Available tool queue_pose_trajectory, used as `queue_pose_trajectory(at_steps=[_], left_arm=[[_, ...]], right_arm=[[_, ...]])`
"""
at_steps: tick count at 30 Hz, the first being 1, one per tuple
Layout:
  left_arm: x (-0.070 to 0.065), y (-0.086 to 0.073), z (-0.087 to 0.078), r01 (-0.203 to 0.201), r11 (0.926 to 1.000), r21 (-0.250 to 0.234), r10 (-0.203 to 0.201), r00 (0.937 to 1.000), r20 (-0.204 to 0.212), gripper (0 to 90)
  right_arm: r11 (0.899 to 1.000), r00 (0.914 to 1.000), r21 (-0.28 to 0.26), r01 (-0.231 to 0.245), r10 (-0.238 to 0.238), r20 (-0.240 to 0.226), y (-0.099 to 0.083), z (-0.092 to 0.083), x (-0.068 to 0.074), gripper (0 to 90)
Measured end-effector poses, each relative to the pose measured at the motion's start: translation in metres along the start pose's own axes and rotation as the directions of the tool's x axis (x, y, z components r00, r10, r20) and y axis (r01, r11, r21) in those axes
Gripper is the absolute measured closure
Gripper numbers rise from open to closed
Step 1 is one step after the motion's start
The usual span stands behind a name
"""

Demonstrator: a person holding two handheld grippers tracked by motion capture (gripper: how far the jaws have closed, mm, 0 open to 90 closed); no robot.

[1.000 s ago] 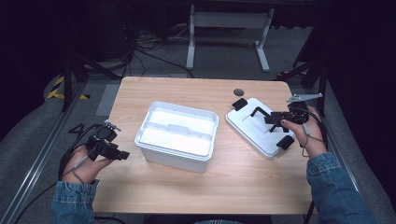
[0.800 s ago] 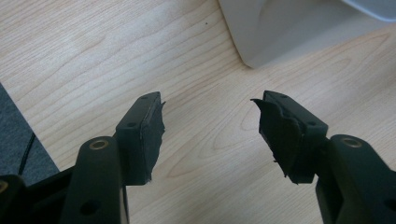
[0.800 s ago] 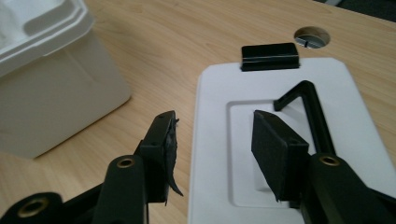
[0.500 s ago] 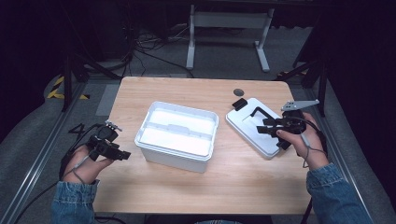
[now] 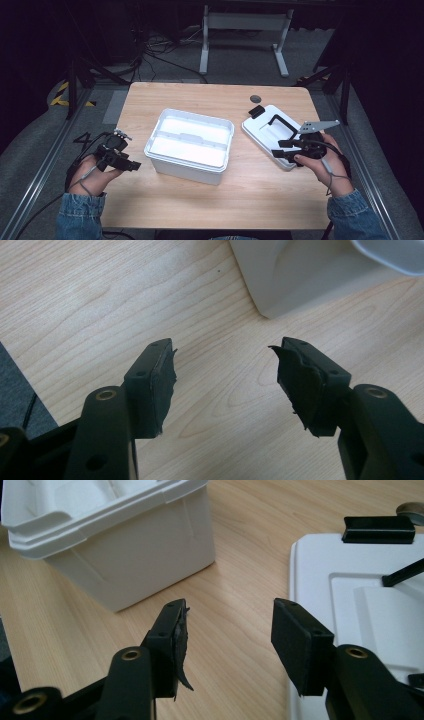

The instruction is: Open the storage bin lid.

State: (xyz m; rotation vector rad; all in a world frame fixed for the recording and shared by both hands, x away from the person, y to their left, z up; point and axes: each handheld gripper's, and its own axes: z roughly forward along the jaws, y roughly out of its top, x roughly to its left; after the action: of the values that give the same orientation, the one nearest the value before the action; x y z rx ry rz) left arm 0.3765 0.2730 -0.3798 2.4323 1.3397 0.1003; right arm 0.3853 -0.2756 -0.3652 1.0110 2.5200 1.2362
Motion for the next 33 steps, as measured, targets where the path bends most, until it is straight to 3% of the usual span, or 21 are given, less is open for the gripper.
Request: queue_pose_trajectory(at_steps=[5, 22, 28, 33], left_arm=[[-0.001, 0.002, 0.0, -0.01, 0.9999, -0.005, 0.01, 0.9999, 0.004, 40.5], [0.001, 0.001, 0.004, -0.015, 0.9998, -0.015, 0.015, 0.9999, 0.007, 39.2], [0.0, 0.002, 0.004, -0.016, 0.9998, -0.014, 0.016, 0.9998, 0.008, 39.2], [0.0, 0.002, 0.004, -0.024, 0.9996, -0.015, 0.024, 0.9997, -0.001, 39.2]], right_arm=[[1.0, 0.9999, -0.008, 0.004, -0.004, -0.013, -0.008, 0.003, 0.011, 49.2], [0.996, 0.9962, 0.055, 0.064, -0.06, -0.062, -0.043, 0.06, 0.034, 49.4], [0.993, 0.9969, 0.09, 0.072, -0.068, -0.039, -0.06, 0.078, 0.039, 49.5], [0.994, 0.997, 0.078, 0.076, -0.076, -0.013, -0.07, 0.085, 0.041, 49.2]])
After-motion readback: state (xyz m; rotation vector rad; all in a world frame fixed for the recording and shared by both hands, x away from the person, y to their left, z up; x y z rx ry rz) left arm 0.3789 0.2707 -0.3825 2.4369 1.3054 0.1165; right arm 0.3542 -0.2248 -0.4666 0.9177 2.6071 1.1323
